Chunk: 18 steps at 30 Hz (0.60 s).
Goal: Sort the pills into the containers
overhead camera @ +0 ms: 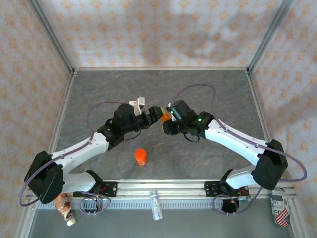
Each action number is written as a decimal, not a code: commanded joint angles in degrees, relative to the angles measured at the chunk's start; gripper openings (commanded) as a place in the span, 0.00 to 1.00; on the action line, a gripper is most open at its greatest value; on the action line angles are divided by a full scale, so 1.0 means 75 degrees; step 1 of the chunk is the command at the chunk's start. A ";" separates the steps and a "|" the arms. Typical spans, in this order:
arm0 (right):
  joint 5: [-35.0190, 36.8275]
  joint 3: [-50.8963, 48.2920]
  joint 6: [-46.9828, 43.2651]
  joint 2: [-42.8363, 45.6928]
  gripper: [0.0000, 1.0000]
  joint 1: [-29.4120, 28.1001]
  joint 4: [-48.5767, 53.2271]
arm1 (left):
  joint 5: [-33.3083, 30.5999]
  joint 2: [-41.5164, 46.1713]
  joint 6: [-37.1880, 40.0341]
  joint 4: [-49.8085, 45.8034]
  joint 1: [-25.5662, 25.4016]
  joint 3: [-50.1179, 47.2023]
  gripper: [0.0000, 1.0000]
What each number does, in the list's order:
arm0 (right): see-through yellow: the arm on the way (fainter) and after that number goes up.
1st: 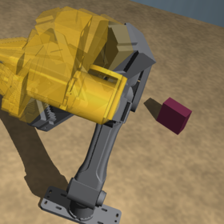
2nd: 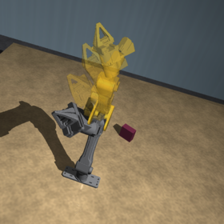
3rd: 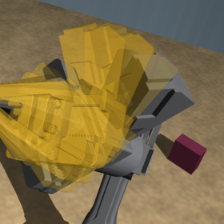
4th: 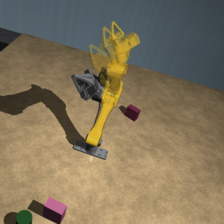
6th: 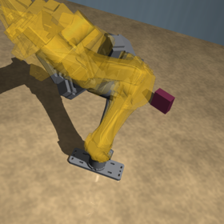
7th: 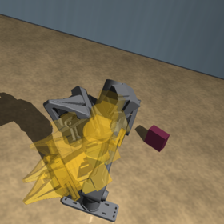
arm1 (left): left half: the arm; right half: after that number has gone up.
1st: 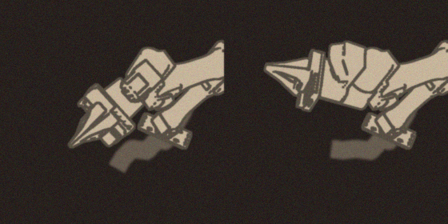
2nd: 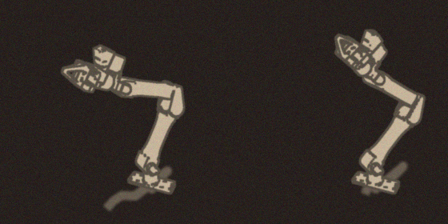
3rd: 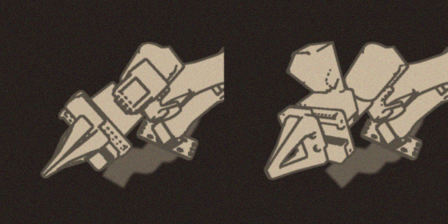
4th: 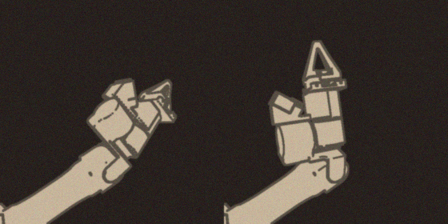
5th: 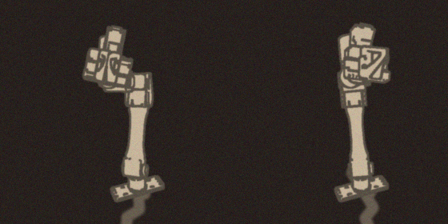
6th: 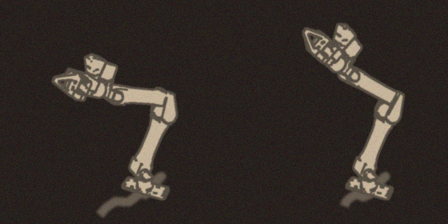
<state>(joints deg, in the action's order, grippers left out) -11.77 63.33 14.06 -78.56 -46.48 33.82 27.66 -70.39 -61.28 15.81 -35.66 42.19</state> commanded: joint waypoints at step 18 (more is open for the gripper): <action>0.0286 -0.0050 0.0260 0.0221 0.24 -0.0037 -0.0349 | -0.0503 -0.0102 -0.0619 0.1057 -0.0396 -0.0259 0.80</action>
<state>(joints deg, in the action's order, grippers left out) -11.33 63.33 15.20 -78.56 -46.46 32.93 25.47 -71.29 -65.17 21.41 -37.91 40.80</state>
